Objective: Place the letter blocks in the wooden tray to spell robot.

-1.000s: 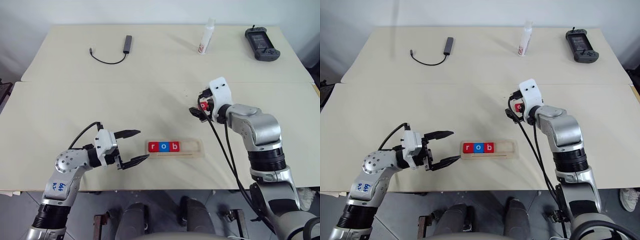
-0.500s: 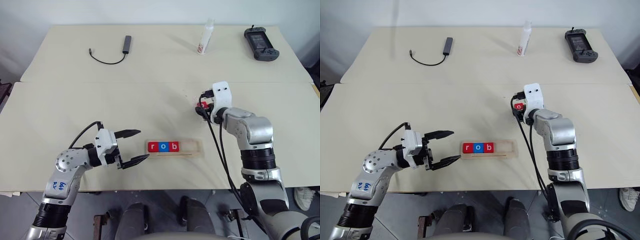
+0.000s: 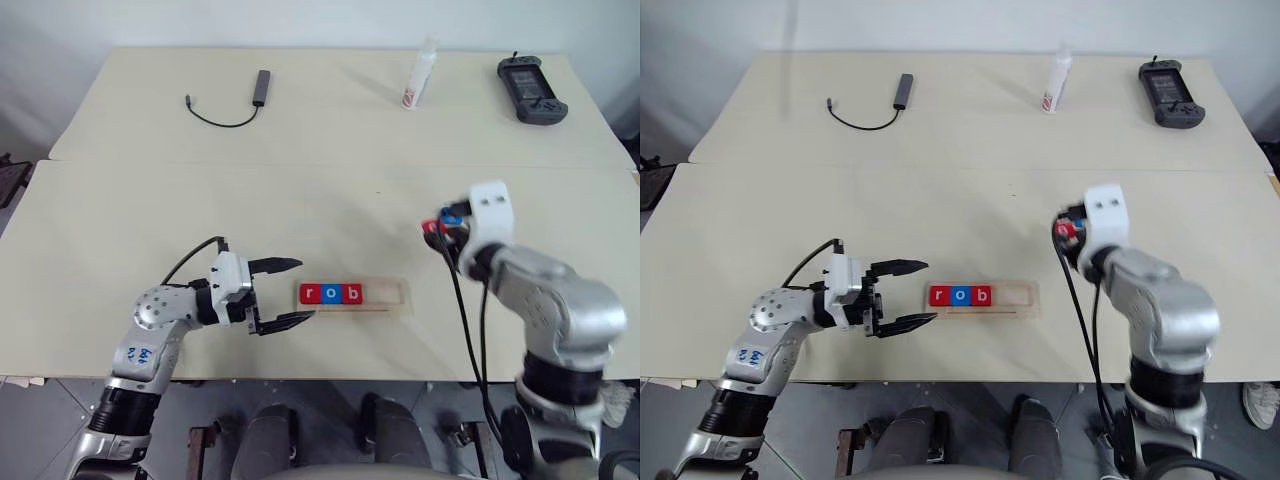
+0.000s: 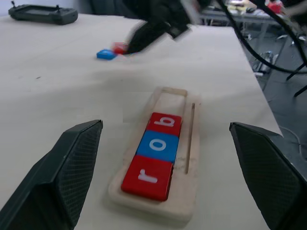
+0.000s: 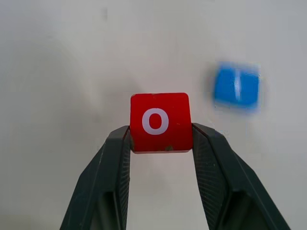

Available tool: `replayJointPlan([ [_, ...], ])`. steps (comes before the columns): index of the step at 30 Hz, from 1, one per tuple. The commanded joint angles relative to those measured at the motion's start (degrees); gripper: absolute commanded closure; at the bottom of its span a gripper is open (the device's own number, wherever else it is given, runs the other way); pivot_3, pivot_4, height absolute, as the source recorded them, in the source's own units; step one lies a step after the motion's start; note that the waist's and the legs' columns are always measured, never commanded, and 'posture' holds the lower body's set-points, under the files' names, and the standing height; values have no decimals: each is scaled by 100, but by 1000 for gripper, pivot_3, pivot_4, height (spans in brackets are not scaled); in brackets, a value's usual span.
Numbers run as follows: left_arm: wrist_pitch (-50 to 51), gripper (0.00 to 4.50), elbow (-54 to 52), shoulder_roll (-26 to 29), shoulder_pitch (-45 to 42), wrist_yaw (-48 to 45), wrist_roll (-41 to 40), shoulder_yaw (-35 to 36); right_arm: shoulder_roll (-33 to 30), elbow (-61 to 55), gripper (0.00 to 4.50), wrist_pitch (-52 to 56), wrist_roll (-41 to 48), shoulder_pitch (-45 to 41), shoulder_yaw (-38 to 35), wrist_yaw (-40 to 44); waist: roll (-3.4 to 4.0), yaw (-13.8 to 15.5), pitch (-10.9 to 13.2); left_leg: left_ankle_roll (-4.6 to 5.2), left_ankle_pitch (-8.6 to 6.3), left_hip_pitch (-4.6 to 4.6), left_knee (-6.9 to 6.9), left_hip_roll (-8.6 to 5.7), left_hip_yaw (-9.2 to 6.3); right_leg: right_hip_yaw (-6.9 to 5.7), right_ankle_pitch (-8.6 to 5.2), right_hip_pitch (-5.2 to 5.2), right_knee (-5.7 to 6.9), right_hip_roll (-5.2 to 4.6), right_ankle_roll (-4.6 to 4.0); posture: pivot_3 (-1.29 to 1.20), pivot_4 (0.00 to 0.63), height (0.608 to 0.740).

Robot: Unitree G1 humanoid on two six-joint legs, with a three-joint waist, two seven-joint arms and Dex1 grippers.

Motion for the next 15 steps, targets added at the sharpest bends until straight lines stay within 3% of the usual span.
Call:
replayJointPlan([
  [1, -115, 0, 117, -47, -165, -222, -55, -94, 265, -1220, 3052, 667, 65, 513, -351, -50, 1, -25, 0, 1, 0, -1, 1, -1, 2, 2, 0, 0, 1, 0, 0, 0, 150, 740],
  [7, -124, 0, 291, -104, -327, -399, -51, -171, 651, -2076, 3052, 722, -82, 1421, -125, -270, 4, -60, -2, -2, -1, 10, 1, 3, 8, 12, 0, -1, 6, 5, 0, 0, 150, 740],
  [8, -119, 0, 309, -112, -351, -405, -48, -171, 696, -2053, 2485, 686, -129, 1468, -114, -326, 4, -58, -2, -2, -1, 10, 1, 4, 6, 11, -1, -1, 5, 5, -1, 0, 150, 740],
  [10, -108, 0, 309, -112, -359, -408, -50, -163, 673, -1938, 2103, 613, -155, 1417, -131, -333, 4, -54, -2, -2, -1, 9, 2, 3, 7, 12, -1, -1, 5, 5, -1, 0, 150, 740],
  [15, -101, 0, 203, -38, -244, -384, -66, -89, -10, -1633, 362, 578, 153, 1167, -314, 317, 4, -49, -2, -1, -1, 9, 3, 2, 6, 13, -1, -1, 5, 5, -1, 0, 150, 740],
])
